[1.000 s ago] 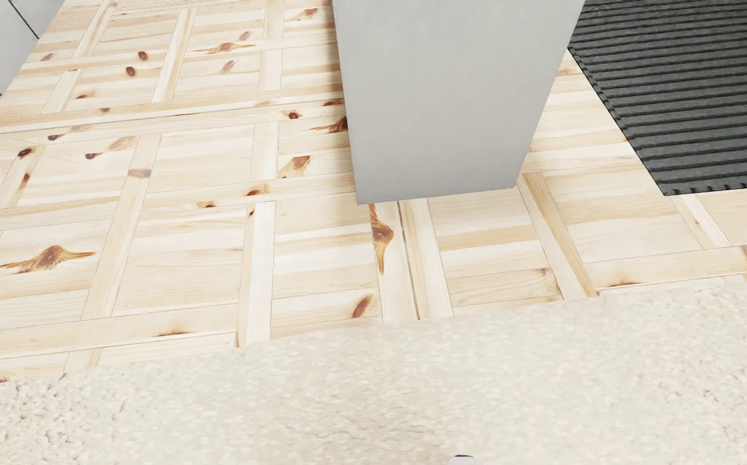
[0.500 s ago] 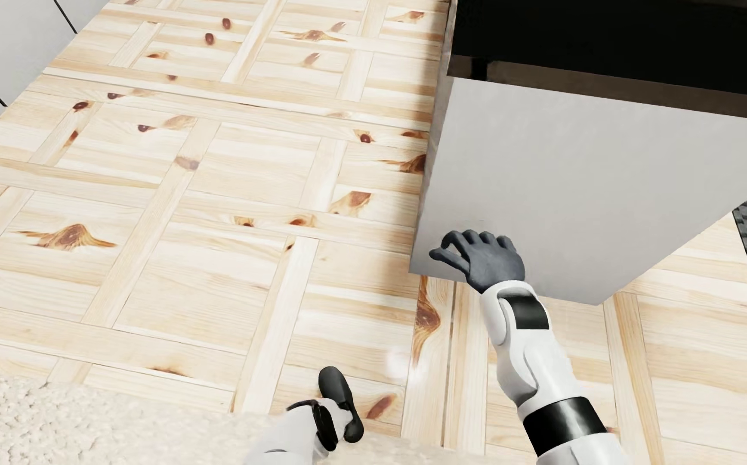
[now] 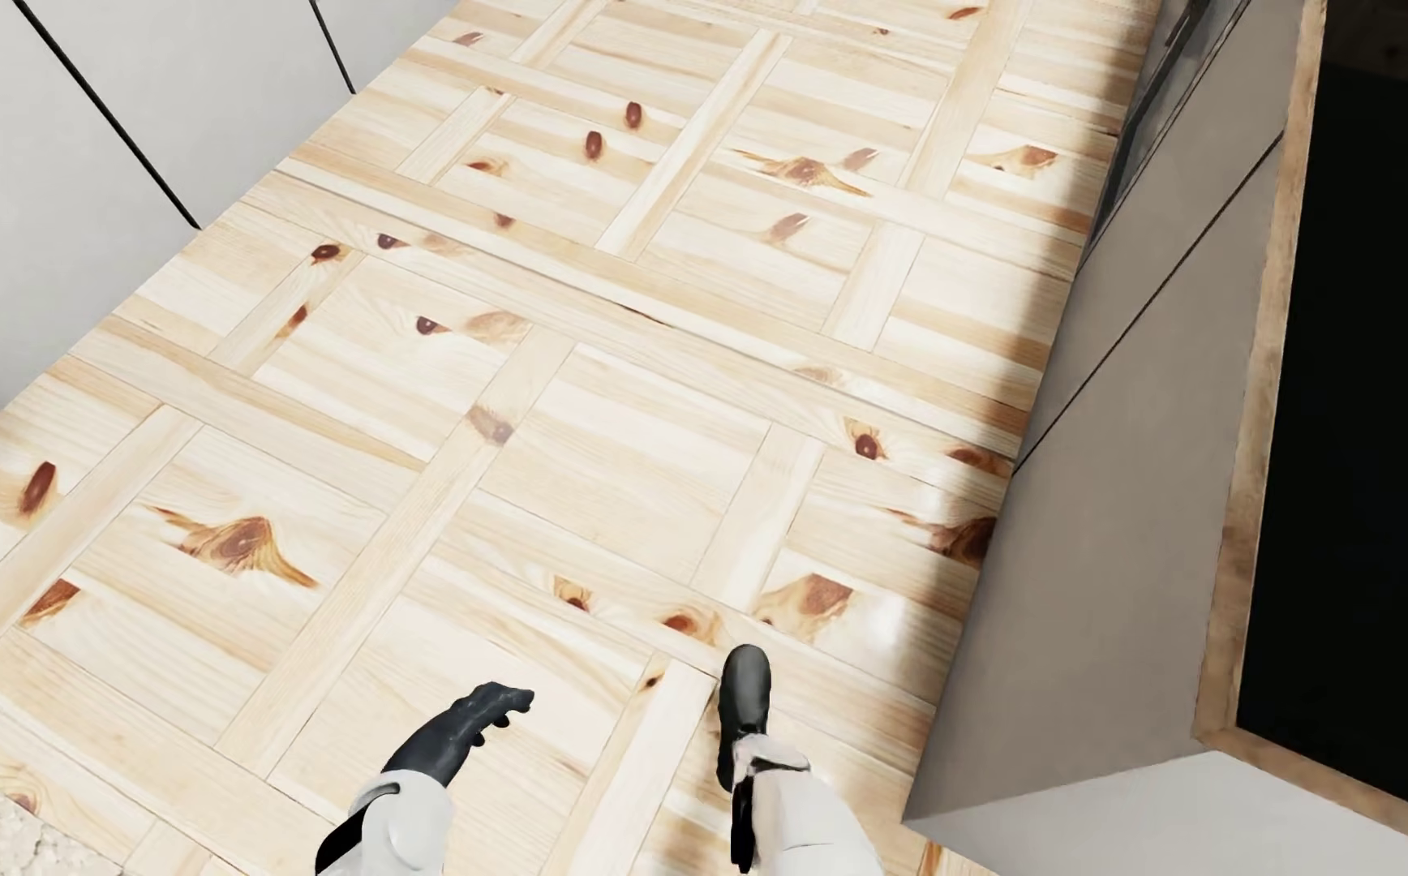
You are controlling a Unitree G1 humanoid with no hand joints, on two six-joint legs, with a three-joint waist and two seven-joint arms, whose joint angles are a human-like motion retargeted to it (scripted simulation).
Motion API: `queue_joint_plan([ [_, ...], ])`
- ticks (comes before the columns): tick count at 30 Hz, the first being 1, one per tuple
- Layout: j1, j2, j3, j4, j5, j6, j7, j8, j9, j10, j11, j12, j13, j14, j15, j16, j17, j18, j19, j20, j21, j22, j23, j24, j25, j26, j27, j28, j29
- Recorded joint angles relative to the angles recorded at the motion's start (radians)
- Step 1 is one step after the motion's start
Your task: Go around counter
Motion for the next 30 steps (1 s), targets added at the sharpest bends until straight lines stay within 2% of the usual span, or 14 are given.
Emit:
queue_joint_plan([
  [1, 0.067, -0.012, -0.004, -0.002, 0.06, 0.002, -0.01, 0.108, -0.002, -0.03, -0.115, -0.006, 0.013, -0.004, -0.058, 0.002, -0.007, -0.009, 0.136, -0.012, 0.022, 0.034, 0.007, 0.0, -0.019, 0.027, -0.011, 0.001, 0.042],
  [2, 0.122, -0.023, -0.002, -0.003, 0.09, 0.001, -0.006, 0.092, -0.004, -0.039, -0.108, -0.006, 0.011, 0.002, -0.075, 0.006, -0.023, -0.012, 0.116, -0.02, 0.052, 0.079, 0.003, 0.007, -0.062, 0.056, -0.024, 0.0, 0.077],
  [5, 0.226, -0.043, -0.026, 0.036, 0.112, 0.022, 0.007, 0.006, -0.006, 0.085, 0.205, 0.023, 0.01, 0.154, 0.037, 0.019, -0.021, -0.017, -0.136, -0.073, 0.019, 0.267, -0.11, 0.063, -0.135, 0.134, -0.018, -0.047, 0.026],
  [8, 0.049, 0.031, -0.049, 0.155, 0.1, 0.07, -0.031, -0.064, 0.005, 0.666, 0.433, 0.086, -0.007, 0.494, -0.09, 0.011, 0.098, -0.19, -0.256, -0.097, -0.178, 0.434, -0.221, 0.123, 0.097, 0.176, 0.068, -0.076, -0.113],
  [10, -0.172, 0.16, -0.029, 0.233, 0.132, 0.094, -0.073, -0.081, 0.012, 0.994, 0.427, 0.164, -0.156, 0.414, -0.19, 0.014, 0.089, -0.141, -0.253, -0.021, -0.214, 0.369, -0.119, 0.107, 0.184, 0.169, 0.138, -0.064, -0.168],
  [12, -0.38, 0.324, 0.016, 0.336, 0.183, 0.107, -0.074, -0.056, 0.012, 1.109, 0.328, 0.256, -0.359, 0.361, -0.23, -0.027, -0.003, -0.095, -0.246, 0.092, -0.032, 0.282, 0.079, 0.049, -0.045, 0.132, 0.162, 0.002, -0.123],
  [14, -0.547, 0.473, 0.071, 0.4, 0.227, 0.109, -0.05, 0.004, 0.002, 1.02, 0.235, 0.317, -0.532, 0.352, -0.264, -0.037, -0.068, -0.064, -0.238, 0.15, 0.138, 0.209, 0.101, 0.027, -0.239, 0.098, 0.037, 0.019, -0.111],
  [16, -0.651, 0.598, 0.111, 0.413, 0.254, 0.106, -0.014, 0.073, -0.007, 0.75, 0.178, 0.352, -0.663, 0.356, -0.313, -0.024, -0.08, -0.055, -0.228, 0.162, 0.126, 0.163, -0.02, 0.037, -0.169, 0.063, -0.045, 0.018, -0.124],
  [21, -0.685, 0.858, 0.117, 0.288, 0.271, 0.109, 0.019, 0.149, -0.019, -0.211, 0.065, 0.369, -0.821, 0.323, -0.389, -0.046, -0.152, -0.282, -0.197, 0.186, 0.16, 0.159, -0.419, 0.056, 0.117, 0.065, -0.104, -0.049, -0.172],
  [23, -0.694, 0.937, 0.127, 0.259, 0.238, 0.099, 0.06, 0.129, -0.02, -0.044, 0.126, 0.367, -0.777, 0.359, -0.323, -0.041, -0.161, -0.167, -0.182, 0.168, 0.164, 0.181, -0.521, 0.108, 0.198, 0.064, -0.096, -0.089, -0.174],
  [25, -0.681, 0.92, 0.142, 0.255, 0.165, 0.071, 0.099, 0.113, -0.019, 0.143, 0.36, 0.391, -0.717, 0.5, -0.114, -0.099, -0.183, -0.08, -0.138, 0.229, 0.207, 0.189, -0.521, 0.098, 0.149, 0.082, -0.061, -0.04, -0.174],
  [26, -0.678, 0.85, 0.148, 0.256, 0.117, 0.054, 0.121, 0.092, -0.015, 0.253, 0.591, 0.391, -0.677, 0.438, -0.028, -0.125, -0.191, -0.028, -0.016, 0.258, 0.229, 0.211, -0.495, 0.081, 0.06, 0.098, -0.03, -0.018, -0.189],
  [27, -0.647, 0.758, 0.146, 0.249, 0.057, 0.034, 0.143, 0.083, -0.011, 0.323, 0.819, 0.38, -0.635, 0.357, 0.092, -0.142, -0.182, -0.028, 0.008, 0.278, 0.237, 0.245, -0.445, 0.068, -0.021, 0.127, 0.0, -0.021, -0.218],
  [30, -0.453, 0.439, 0.103, 0.191, -0.037, -0.017, 0.169, 0.114, -0.005, 0.319, 1.221, 0.312, -0.511, 0.205, -0.025, -0.118, -0.062, -0.045, -0.076, 0.233, 0.071, 0.314, -0.189, 0.151, 0.066, 0.141, 0.111, -0.064, -0.274],
])
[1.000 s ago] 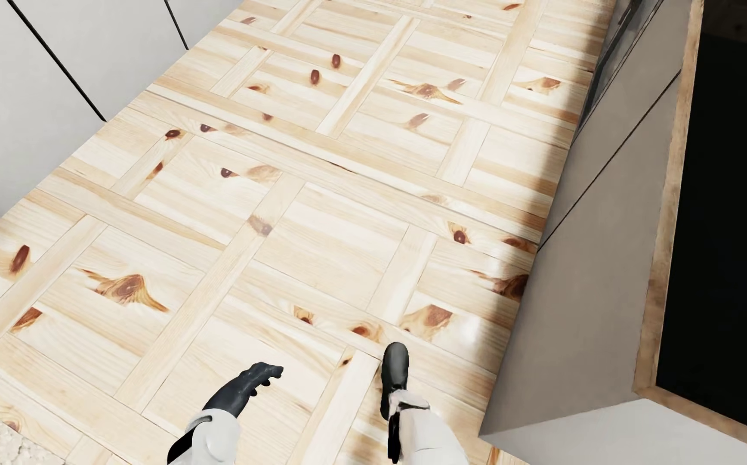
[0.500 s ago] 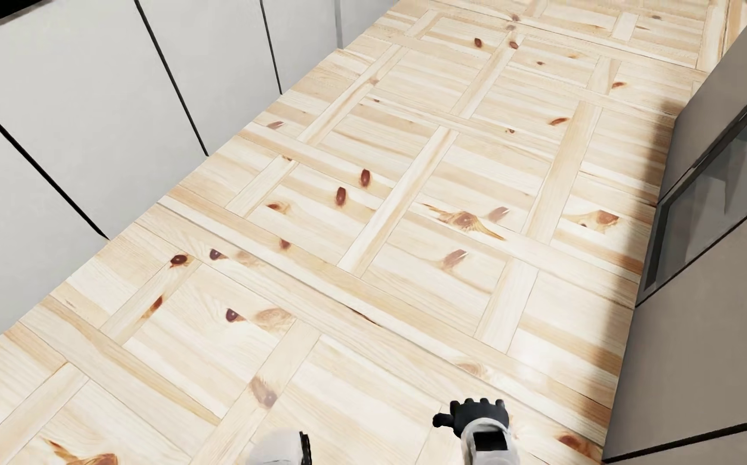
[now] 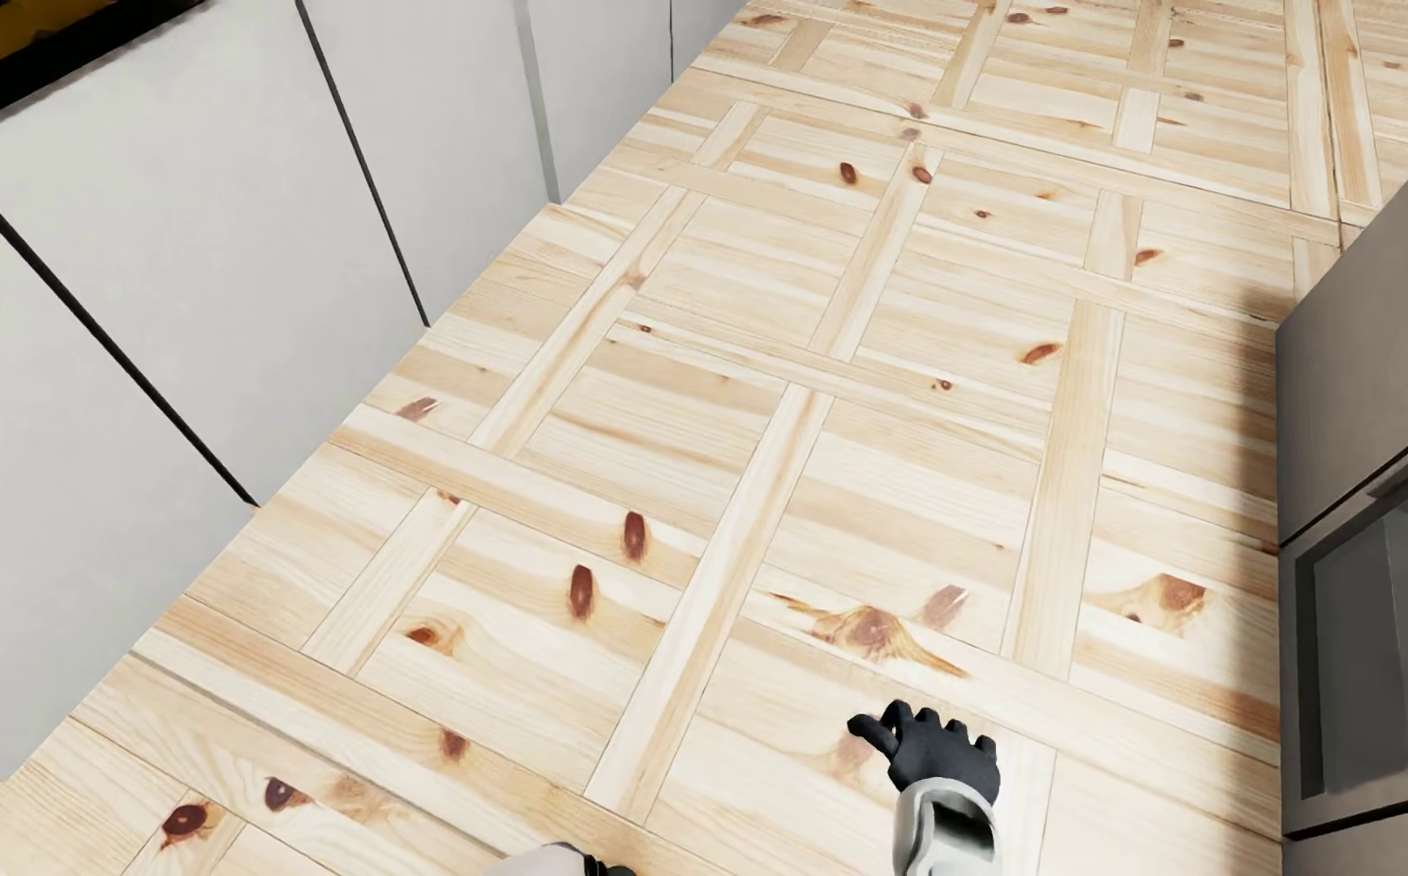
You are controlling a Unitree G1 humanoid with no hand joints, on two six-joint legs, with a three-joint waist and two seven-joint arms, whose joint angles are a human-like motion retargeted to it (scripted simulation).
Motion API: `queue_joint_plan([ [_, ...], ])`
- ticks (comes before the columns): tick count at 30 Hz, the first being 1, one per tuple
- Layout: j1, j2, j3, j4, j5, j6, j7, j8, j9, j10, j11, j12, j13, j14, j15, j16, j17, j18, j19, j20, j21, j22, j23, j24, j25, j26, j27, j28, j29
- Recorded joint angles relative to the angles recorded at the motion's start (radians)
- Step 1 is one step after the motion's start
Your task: Go around counter
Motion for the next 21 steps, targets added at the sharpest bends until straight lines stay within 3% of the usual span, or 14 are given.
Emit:
queue_joint_plan([
  [2, 0.15, -0.184, -0.04, -0.05, -0.016, -0.01, -0.035, -0.009, -0.004, -0.093, -0.007, -0.045, 0.095, -0.042, 0.012, 0.016, 0.048, -0.015, -0.007, -0.033, -0.177, -0.036, 0.162, 0.033, 0.144, -0.039, 0.096, -0.019, -0.033],
  [3, 0.217, -0.262, -0.056, -0.075, -0.028, -0.009, -0.062, -0.023, -0.008, -0.141, -0.082, -0.085, 0.158, -0.058, -0.009, 0.025, 0.04, -0.02, -0.016, -0.05, -0.223, -0.059, 0.202, 0.021, 0.175, -0.065, 0.131, -0.025, -0.007],
  [5, 0.325, -0.368, -0.082, -0.111, -0.09, -0.006, -0.128, -0.092, -0.016, -0.206, -0.355, -0.189, 0.313, -0.103, -0.023, 0.064, 0.019, -0.031, -0.039, -0.101, -0.223, -0.098, 0.191, -0.009, 0.187, -0.123, 0.117, -0.03, 0.054],
  [6, 0.379, -0.381, -0.091, -0.124, -0.127, -0.006, -0.157, -0.163, -0.021, -0.242, -0.568, -0.24, 0.392, -0.125, -0.013, 0.086, 0.009, -0.037, -0.06, -0.133, -0.196, -0.118, 0.182, -0.026, 0.175, -0.146, 0.095, -0.024, 0.073],
  [8, 0.501, -0.339, -0.1, -0.149, -0.12, -0.012, -0.192, -0.295, -0.026, -0.33, -1.112, -0.326, 0.513, -0.153, 0.023, 0.119, -0.018, -0.054, -0.018, -0.183, -0.118, -0.135, 0.204, -0.045, 0.109, -0.15, 0.045, -0.007, 0.131],
  [9, 0.564, -0.355, -0.103, -0.154, -0.079, -0.013, -0.196, -0.279, -0.025, -0.36, -1.266, -0.352, 0.54, -0.164, -0.027, 0.126, -0.036, -0.059, 0.098, -0.192, -0.068, -0.139, 0.233, -0.054, 0.043, -0.142, 0.038, 0.002, 0.191],
  [10, 0.615, -0.373, -0.105, -0.156, -0.037, -0.014, -0.192, -0.242, -0.024, -0.364, -1.316, -0.363, 0.55, -0.181, -0.068, 0.13, -0.052, -0.067, 0.14, -0.183, -0.026, -0.136, 0.256, -0.07, -0.021, -0.134, 0.022, 0.007, 0.255],
  [12, 0.699, -0.383, -0.108, -0.149, 0.008, -0.007, -0.149, -0.259, -0.025, -0.3, -1.163, -0.343, 0.534, -0.161, -0.017, 0.132, -0.076, -0.089, 0.055, -0.146, 0.011, -0.108, 0.264, -0.095, -0.139, -0.102, -0.004, 0.007, 0.358],
  [13, 0.714, -0.374, -0.117, -0.13, 0.024, 0.005, -0.148, -0.264, -0.025, -0.238, -1.098, -0.331, 0.528, -0.09, 0.025, 0.137, -0.053, -0.093, -0.083, -0.152, -0.03, -0.079, 0.226, -0.084, -0.143, -0.083, -0.007, -0.002, 0.355],
  [15, 0.643, -0.34, -0.14, -0.054, 0.035, 0.038, -0.142, -0.296, -0.02, 0.089, -0.957, -0.298, 0.516, 0.127, 0.074, 0.153, 0.018, -0.149, -0.251, -0.187, -0.153, -0.007, 0.15, -0.049, -0.085, -0.049, -0.03, -0.061, 0.287],
  [17, 0.45, -0.283, -0.144, 0.047, 0.086, 0.077, -0.168, -0.302, -0.008, 0.517, -0.858, -0.253, 0.429, 0.296, -0.055, 0.166, 0.096, -0.17, -0.252, -0.217, -0.282, 0.033, 0.12, 0.011, 0.035, -0.032, -0.019, -0.116, 0.216],
  [18, 0.345, -0.232, -0.136, 0.096, 0.126, 0.095, -0.185, -0.29, -0.003, 0.666, -0.857, -0.219, 0.355, 0.229, -0.098, 0.161, 0.109, -0.124, -0.245, -0.208, -0.292, 0.025, 0.135, 0.031, 0.037, -0.024, 0.001, -0.127, 0.186],
  [19, 0.242, -0.171, -0.121, 0.14, 0.17, 0.11, -0.2, -0.263, 0.002, 0.759, -0.882, -0.179, 0.268, 0.181, -0.125, 0.144, 0.103, -0.09, -0.238, -0.175, -0.258, 0.005, 0.17, 0.027, -0.021, -0.019, 0.025, -0.119, 0.169],
  [21, 0.063, -0.032, -0.08, 0.211, 0.256, 0.128, -0.227, -0.174, 0.003, 0.793, -0.965, -0.074, 0.088, 0.178, -0.158, 0.091, 0.086, -0.064, -0.228, -0.088, -0.152, -0.059, 0.24, -0.033, -0.156, -0.031, -0.007, -0.096, 0.173],
])
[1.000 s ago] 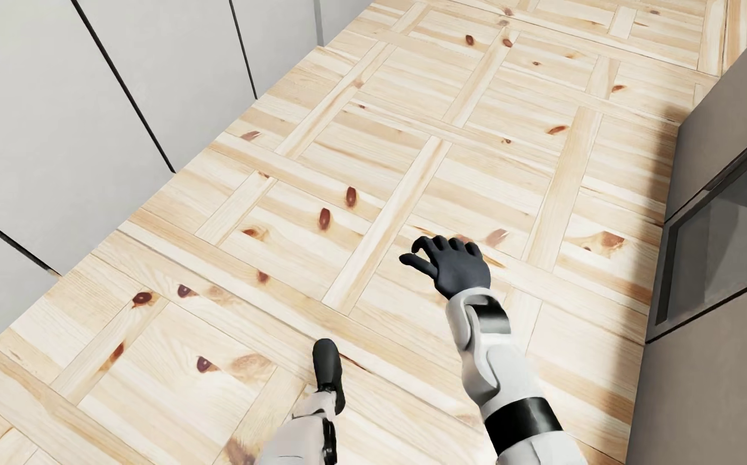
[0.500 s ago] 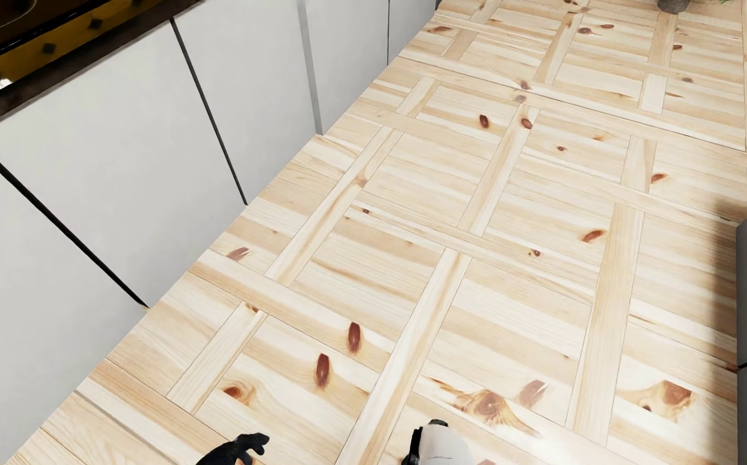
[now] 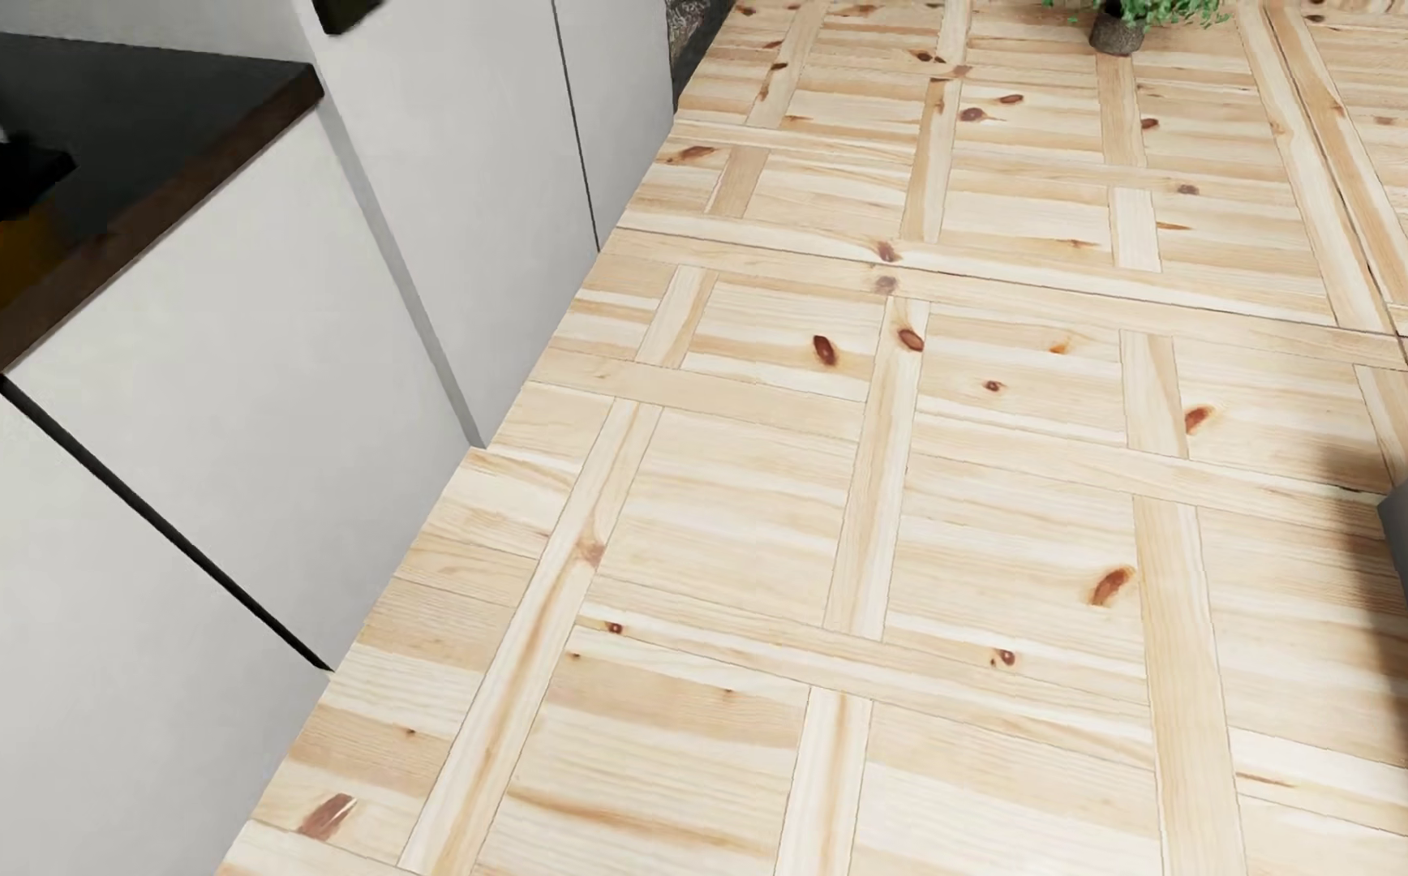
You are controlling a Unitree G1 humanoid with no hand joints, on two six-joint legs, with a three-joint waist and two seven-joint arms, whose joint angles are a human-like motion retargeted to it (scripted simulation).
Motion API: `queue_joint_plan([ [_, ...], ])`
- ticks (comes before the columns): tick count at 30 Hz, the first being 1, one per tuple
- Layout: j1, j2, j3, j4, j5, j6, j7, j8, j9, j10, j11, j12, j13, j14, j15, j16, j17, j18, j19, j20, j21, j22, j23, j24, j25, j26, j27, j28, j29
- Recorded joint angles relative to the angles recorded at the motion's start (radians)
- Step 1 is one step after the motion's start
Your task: Go around counter
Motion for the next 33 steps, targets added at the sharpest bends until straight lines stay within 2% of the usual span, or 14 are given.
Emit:
queue_joint_plan([
  [3, -0.176, 0.172, 0.059, 0.02, 0.073, 0.011, -0.015, 0.166, -0.012, -0.304, -0.072, 0.103, -0.221, 0.006, -0.068, -0.018, -0.015, 0.007, 0.015, 0.052, 0.131, -0.056, -0.069, -0.04, -0.055, -0.032, -0.177, -0.007, 0.0],
  [7, -0.145, 0.376, 0.077, -0.052, 0.096, 0.019, -0.098, 0.303, -0.027, -1.247, -0.15, 0.115, -0.363, 0.007, -0.171, -0.018, -0.053, -0.062, 0.058, 0.057, 0.23, -0.017, -0.303, 0.008, 0.028, -0.008, -0.291, -0.019, -0.15],
  [8, -0.156, 0.418, 0.072, -0.067, 0.091, 0.02, -0.07, 0.306, -0.026, -1.309, -0.143, 0.103, -0.356, -0.044, -0.202, -0.013, -0.066, -0.191, 0.072, 0.052, 0.23, -0.004, -0.363, 0.027, 0.07, -0.007, -0.309, -0.023, -0.171],
  [9, -0.161, 0.458, 0.069, -0.085, 0.08, 0.019, -0.037, 0.295, -0.023, -1.276, -0.126, 0.089, -0.33, -0.004, -0.221, -0.011, -0.079, -0.186, 0.081, 0.046, 0.215, 0.005, -0.411, 0.045, 0.125, -0.006, -0.311, -0.019, -0.181],
  [11, -0.163, 0.531, 0.078, -0.129, 0.046, 0.004, -0.061, 0.273, -0.02, -1.1, -0.047, 0.074, -0.26, 0.127, -0.175, -0.028, -0.11, -0.094, 0.069, 0.072, 0.205, -0.001, -0.443, 0.038, 0.207, -0.007, -0.303, -0.007, -0.163],
  [13, -0.152, 0.491, 0.09, -0.137, -0.023, -0.024, -0.018, 0.226, -0.013, -0.91, 0.203, 0.084, -0.196, 0.068, 0.019, -0.073, -0.141, -0.069, 0.102, 0.13, 0.217, -0.017, -0.364, -0.01, 0.177, 0.0, -0.234, 0.028, -0.107],
  [15, -0.098, 0.294, 0.095, -0.148, -0.156, -0.065, 0.054, 0.155, -0.002, -0.838, 0.634, 0.055, -0.142, -0.056, 0.225, -0.099, -0.143, -0.064, 0.278, 0.149, 0.195, 0.02, -0.205, -0.035, 0.107, 0.006, -0.125, 0.038, -0.043],
  [19, 0.079, -0.119, 0.048, -0.182, -0.296, -0.125, 0.106, 0.082, 0.009, -0.913, 0.948, -0.093, 0.009, -0.171, 0.164, -0.032, -0.133, -0.075, 0.231, 0.045, 0.127, 0.109, 0.071, 0.114, 0.037, 0.003, 0.05, 0.0, 0.079],
  [21, 0.166, -0.274, 0.02, -0.21, -0.319, -0.137, 0.108, 0.053, 0.008, -0.977, 0.826, -0.175, 0.146, -0.207, 0.15, -0.013, -0.161, -0.081, 0.221, 0.045, 0.116, 0.096, 0.022, 0.094, 0.004, -0.049, -0.005, 0.017, 0.087],
  [24, 0.281, -0.336, -0.007, -0.238, -0.365, -0.145, 0.113, -0.054, 0.005, -1.052, 0.261, -0.278, 0.333, -0.272, 0.143, 0.03, -0.123, -0.103, 0.2, 0.021, -0.04, 0.044, -0.047, 0.028, 0.136, -0.091, -0.03, 0.032, 0.058],
  [27, 0.403, -0.306, -0.011, -0.267, -0.33, -0.15, 0.143, -0.18, -0.001, -1.127, -0.355, -0.361, 0.411, -0.33, 0.06, 0.065, -0.089, -0.132, 0.324, -0.012, -0.062, 0.041, -0.037, 0.02, 0.112, -0.067, 0.009, 0.041, 0.087],
  [30, 0.521, -0.311, -0.014, -0.249, -0.322, -0.136, 0.237, -0.283, -0.005, -1.055, -0.142, -0.31, 0.37, -0.346, 0.13, 0.073, -0.096, -0.164, 0.105, 0.025, -0.017, 0.03, -0.04, -0.005, -0.007, -0.042, -0.025, 0.063, 0.131],
  [31, 0.543, -0.275, -0.021, -0.227, -0.316, -0.125, 0.237, -0.302, -0.007, -0.987, -0.102, -0.284, 0.364, -0.283, 0.186, 0.07, -0.071, -0.169, -0.009, 0.024, -0.052, 0.041, -0.083, -0.008, -0.002, -0.041, -0.011, 0.058, 0.09],
  [33, 0.484, -0.233, -0.038, -0.139, -0.278, -0.09, 0.219, -0.279, -0.007, -0.678, 0.02, -0.224, 0.335, -0.071, 0.111, 0.071, 0.012, -0.128, -0.048, 0.023, -0.14, 0.063, -0.166, 0.003, 0.093, -0.016, 0.007, 0.022, -0.024],
])
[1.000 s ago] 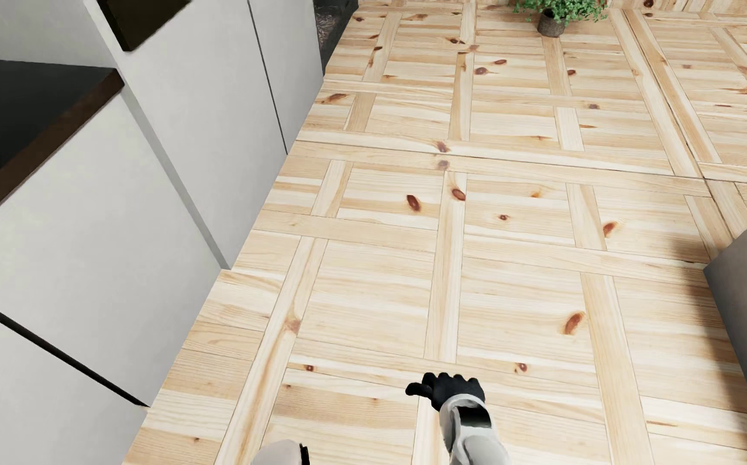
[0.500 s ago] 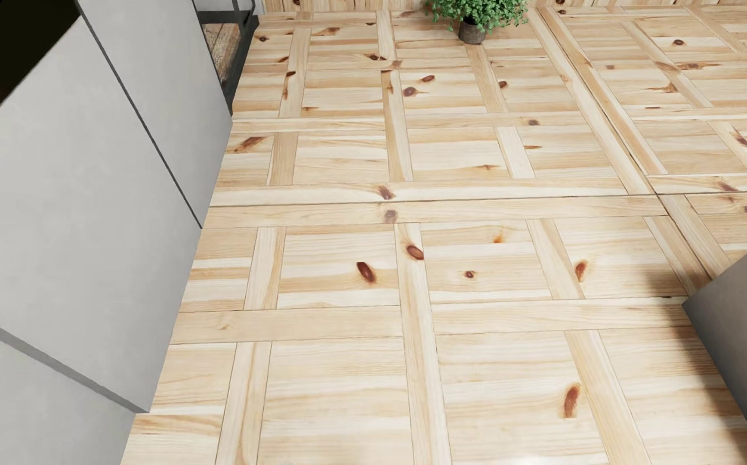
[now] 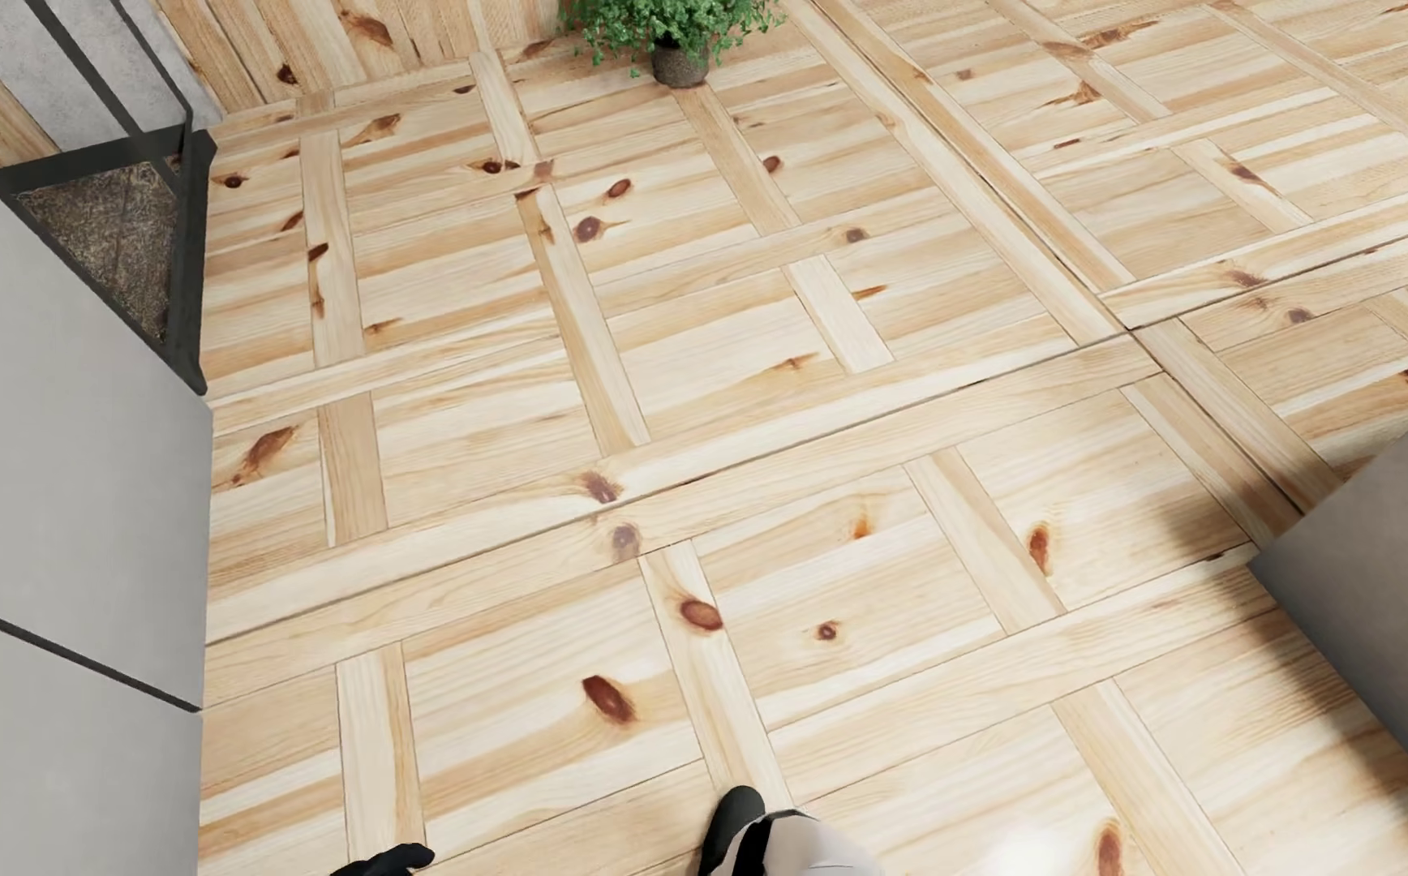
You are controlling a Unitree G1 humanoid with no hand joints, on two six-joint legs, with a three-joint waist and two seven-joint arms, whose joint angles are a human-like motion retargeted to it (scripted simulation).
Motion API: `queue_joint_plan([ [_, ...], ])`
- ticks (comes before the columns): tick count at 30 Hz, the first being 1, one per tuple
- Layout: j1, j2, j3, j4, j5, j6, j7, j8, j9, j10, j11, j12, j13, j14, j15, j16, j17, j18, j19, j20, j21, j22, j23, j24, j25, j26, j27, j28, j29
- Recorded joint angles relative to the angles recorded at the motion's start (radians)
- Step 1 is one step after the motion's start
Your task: Go around counter
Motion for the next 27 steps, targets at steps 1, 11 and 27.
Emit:
queue_joint_plan([
  [1, -0.069, 0.029, -0.001, 0.05, 0.042, 0.019, -0.023, 0.022, 0.001, 0.198, 0.032, 0.037, -0.039, 0.085, -0.049, -0.005, 0.026, 0.015, 0.0, -0.002, -0.023, 0.003, -0.013, 0.015, 0.053, 0.005, -0.002, -0.011, -0.03],
  [11, -0.649, 0.498, 0.105, 0.184, 0.381, 0.093, -0.195, 0.559, -0.002, 0.03, -0.092, 0.238, -0.518, 0.067, -0.257, -0.097, -0.042, 0.112, 0.029, -0.007, 0.55, -0.087, -0.366, 0.022, -0.192, -0.038, -0.351, 0.004, -0.027],
  [27, -0.378, 0.1, 0.095, 0.016, -0.037, -0.052, 0.004, 0.339, 0.021, -0.233, 0.82, 0.186, -0.212, -0.12, 0.055, -0.09, -0.255, 0.069, 0.268, 0.097, 0.29, -0.015, 0.205, 0.058, -0.063, 0.006, -0.158, 0.025, 0.238],
])
